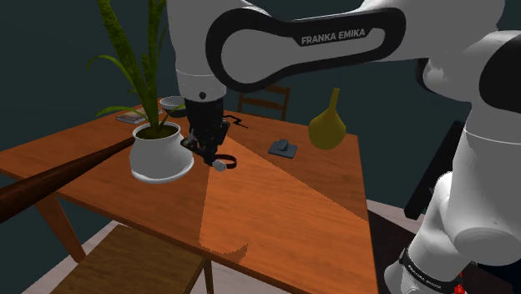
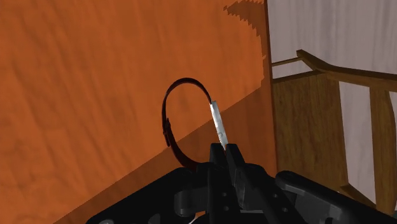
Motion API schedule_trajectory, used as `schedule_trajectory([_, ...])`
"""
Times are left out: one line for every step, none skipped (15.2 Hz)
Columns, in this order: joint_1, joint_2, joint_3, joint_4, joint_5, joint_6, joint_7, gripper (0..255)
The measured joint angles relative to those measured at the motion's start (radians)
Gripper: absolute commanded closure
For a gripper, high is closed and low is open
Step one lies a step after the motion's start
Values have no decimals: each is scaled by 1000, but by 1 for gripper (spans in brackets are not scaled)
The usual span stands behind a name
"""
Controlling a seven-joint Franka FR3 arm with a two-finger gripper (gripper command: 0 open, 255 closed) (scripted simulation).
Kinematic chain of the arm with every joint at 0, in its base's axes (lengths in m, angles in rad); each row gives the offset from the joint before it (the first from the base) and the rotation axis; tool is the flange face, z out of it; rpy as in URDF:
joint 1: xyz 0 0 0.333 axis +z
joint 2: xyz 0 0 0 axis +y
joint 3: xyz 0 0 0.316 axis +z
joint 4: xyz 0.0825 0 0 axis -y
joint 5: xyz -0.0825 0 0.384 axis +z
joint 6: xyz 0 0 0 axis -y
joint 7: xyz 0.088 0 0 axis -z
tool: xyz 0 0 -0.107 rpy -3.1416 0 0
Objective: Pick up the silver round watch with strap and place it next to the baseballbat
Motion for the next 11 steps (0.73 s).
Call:
schedule_trajectory([-2,1,-1,-13,-1,15,0,255])
schedule_trajectory([-1,0,-1,-27,-1,27,3,255])
schedule_trajectory([0,3,0,-35,-3,37,8,255])
schedule_trajectory([-2,0,-1,-55,-2,54,8,255])
schedule_trajectory([-2,3,-2,-64,-4,66,10,255])
schedule_trajectory([-2,5,-2,-77,-6,80,13,255])
schedule_trajectory([-2,4,-2,-91,-6,93,16,255])
schedule_trajectory([-4,4,-3,-102,-6,105,16,255])
schedule_trajectory([-4,6,-3,-113,-8,117,18,255])
schedule_trajectory([-4,6,-3,-125,-9,129,20,255])
schedule_trajectory([-5,6,-4,-142,-10,145,22,255])
